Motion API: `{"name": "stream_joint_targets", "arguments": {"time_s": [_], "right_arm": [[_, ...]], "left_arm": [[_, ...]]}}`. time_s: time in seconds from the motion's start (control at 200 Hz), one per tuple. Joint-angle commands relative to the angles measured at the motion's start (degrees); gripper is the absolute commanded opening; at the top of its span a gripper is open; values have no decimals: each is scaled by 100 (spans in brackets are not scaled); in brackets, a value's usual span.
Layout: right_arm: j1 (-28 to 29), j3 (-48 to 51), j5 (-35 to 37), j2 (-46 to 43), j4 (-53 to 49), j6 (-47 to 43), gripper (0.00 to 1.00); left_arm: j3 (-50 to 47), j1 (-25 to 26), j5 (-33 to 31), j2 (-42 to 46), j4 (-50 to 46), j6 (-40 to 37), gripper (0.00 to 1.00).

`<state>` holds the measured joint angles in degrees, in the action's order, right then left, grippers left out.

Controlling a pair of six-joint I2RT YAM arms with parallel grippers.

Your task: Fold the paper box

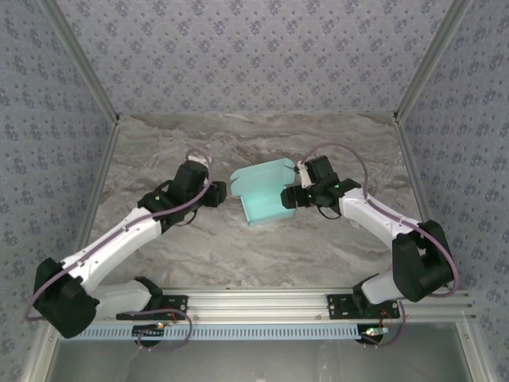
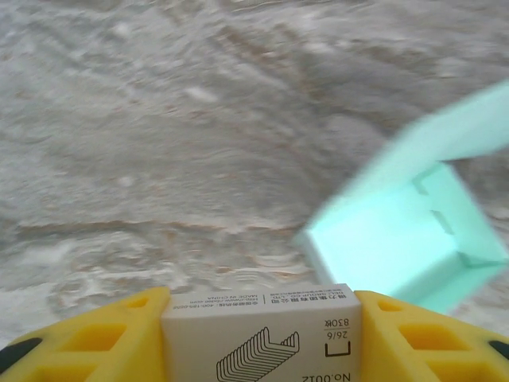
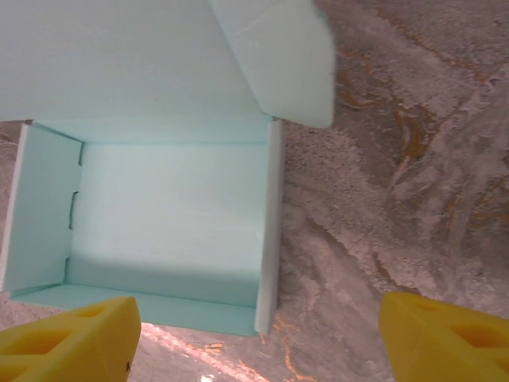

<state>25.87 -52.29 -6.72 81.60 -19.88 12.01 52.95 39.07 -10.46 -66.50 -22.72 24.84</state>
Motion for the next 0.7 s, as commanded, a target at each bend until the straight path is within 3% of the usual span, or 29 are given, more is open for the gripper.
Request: {"name": "stream_joint_targets", "arguments": {"time_s": [0.0, 0.195, 0.4, 0.695], "right_arm": [[-212, -152, 140, -114, -288, -107, 81], [-574, -109, 114, -188, -456, -84, 81], [-877, 188, 48, -455, -494, -57, 81], [-973, 498, 2, -643, -389, -34, 81]], "left_arm": [[-15, 618, -198, -209, 31, 87, 52], [943, 1357, -212, -1789, -23, -497, 52], [1873, 1318, -271, -3382, -129, -687, 52], [2287, 1183, -97, -4279, 121, -754, 53]]}}
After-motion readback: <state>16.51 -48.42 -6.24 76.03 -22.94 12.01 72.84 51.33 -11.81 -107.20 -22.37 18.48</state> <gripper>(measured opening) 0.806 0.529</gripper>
